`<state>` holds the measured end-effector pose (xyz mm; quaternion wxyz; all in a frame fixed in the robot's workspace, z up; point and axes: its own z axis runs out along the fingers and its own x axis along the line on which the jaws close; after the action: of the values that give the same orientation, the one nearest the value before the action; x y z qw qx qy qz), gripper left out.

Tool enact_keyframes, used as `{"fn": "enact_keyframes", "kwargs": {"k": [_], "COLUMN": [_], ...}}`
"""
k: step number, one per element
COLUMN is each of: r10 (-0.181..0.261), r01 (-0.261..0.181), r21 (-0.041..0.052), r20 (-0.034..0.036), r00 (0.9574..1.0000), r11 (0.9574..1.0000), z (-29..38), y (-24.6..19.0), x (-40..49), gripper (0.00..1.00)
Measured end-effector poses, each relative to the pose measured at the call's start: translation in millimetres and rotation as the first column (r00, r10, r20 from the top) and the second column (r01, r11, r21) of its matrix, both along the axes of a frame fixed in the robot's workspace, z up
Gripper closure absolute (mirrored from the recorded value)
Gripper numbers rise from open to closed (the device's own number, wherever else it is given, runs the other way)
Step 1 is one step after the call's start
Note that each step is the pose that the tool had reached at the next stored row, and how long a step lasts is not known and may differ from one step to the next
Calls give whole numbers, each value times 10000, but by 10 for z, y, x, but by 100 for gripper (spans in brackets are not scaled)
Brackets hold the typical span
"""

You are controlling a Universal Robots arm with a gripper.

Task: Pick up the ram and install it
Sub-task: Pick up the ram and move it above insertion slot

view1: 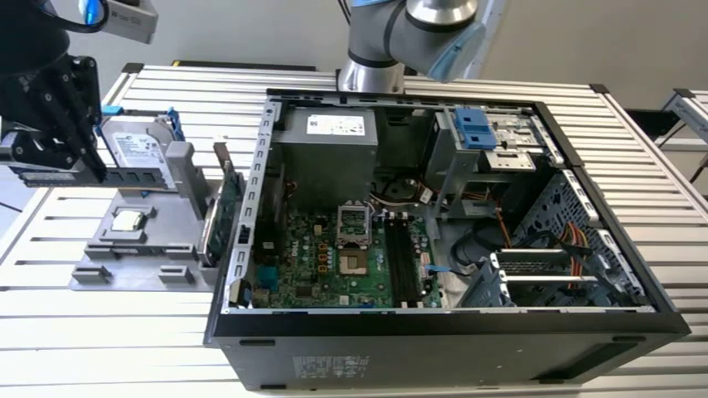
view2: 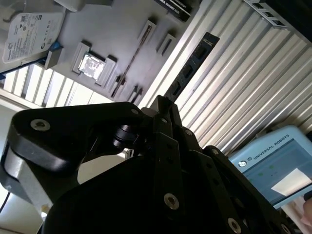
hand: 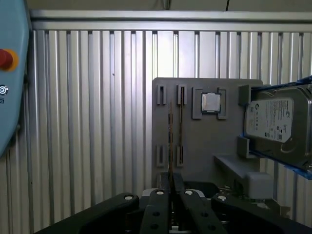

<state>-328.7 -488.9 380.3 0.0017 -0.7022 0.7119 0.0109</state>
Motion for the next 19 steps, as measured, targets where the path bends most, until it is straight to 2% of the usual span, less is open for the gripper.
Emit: {"fn": "enact_keyframes", "kwargs": {"k": [7,19], "r10": [0,1], "r01": [0,-1], "r21": [1,-8], "r20": [0,-10], "r00": [10000,10000], "r11": [10000,10000], "z": [20,21], "y": [0,1], "x": [50,229], "gripper": [100,100]}}
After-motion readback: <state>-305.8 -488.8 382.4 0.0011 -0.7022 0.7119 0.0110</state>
